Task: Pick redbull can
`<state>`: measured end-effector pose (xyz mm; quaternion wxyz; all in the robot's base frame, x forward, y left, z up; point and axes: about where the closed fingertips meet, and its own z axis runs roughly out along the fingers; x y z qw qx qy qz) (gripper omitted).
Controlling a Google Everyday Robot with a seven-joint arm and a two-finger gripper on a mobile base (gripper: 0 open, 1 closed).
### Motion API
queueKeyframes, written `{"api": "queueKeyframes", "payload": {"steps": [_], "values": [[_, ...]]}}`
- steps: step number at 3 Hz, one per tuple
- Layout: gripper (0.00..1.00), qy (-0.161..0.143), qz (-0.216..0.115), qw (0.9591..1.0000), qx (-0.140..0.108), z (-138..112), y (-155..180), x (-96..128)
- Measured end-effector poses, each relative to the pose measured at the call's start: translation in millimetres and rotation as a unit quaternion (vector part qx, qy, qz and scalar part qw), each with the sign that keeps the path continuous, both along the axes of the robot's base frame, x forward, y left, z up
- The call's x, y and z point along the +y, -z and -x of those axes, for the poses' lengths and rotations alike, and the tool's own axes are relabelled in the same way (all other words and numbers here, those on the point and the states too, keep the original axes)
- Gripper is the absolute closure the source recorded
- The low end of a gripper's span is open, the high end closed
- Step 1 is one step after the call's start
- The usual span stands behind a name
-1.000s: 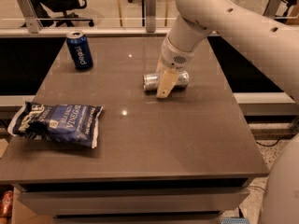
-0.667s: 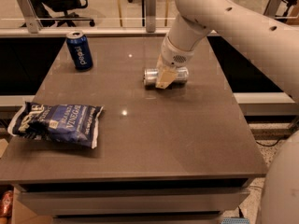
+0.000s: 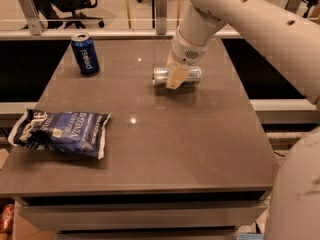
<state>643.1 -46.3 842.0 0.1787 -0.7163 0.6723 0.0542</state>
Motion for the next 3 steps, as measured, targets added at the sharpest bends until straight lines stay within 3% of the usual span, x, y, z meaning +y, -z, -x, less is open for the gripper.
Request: {"api": "queueKeyframes", "payload": {"steps": [3], "values": [[1.0, 0.002, -0.006, 0.9975, -0.07, -32, -76, -5]]}}
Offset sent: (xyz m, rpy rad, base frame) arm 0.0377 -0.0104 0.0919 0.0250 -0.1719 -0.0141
